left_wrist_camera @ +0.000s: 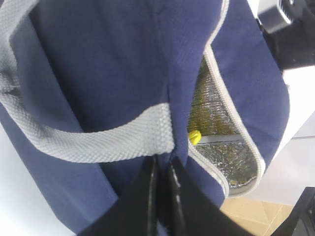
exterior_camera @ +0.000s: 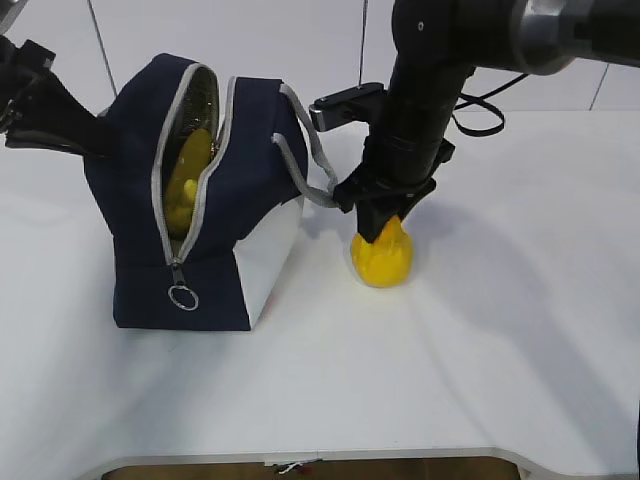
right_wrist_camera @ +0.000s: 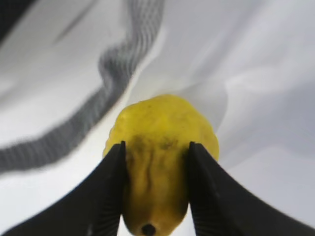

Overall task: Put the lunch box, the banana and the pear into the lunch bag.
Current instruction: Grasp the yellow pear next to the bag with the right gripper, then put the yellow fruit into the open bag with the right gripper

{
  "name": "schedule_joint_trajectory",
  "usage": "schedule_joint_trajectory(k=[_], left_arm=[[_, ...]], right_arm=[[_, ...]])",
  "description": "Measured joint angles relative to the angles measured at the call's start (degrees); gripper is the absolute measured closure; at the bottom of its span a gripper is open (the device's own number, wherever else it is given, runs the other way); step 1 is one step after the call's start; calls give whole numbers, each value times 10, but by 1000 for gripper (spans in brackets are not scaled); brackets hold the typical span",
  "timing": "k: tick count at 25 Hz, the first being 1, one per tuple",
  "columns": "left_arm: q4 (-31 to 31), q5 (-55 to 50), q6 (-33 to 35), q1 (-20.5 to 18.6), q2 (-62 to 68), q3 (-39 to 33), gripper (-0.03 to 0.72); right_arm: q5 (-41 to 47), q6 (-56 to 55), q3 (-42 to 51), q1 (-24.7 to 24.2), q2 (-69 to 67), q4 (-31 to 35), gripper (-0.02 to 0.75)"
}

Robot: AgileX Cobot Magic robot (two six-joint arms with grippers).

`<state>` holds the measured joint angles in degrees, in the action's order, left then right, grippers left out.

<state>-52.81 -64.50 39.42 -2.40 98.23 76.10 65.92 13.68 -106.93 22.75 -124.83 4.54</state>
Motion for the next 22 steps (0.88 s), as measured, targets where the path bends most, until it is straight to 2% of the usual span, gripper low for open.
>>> schedule_joint_trajectory(k=[2, 8, 17, 19, 22], left_arm=[[0, 0, 0, 0, 0, 0, 693], [0, 0, 0, 0, 0, 0, 693], [0, 0, 0, 0, 0, 0, 693], [0, 0, 0, 0, 0, 0, 693], [0, -3, 0, 0, 0, 0, 693]], right_arm=[[35, 0, -16, 0, -1, -8, 435], [42, -28, -39, 0, 16, -16, 436], [53, -49, -44, 0, 162, -36, 437], [58, -52, -59, 0, 178, -3, 437], [42, -47, -78, 0, 181, 93, 437]])
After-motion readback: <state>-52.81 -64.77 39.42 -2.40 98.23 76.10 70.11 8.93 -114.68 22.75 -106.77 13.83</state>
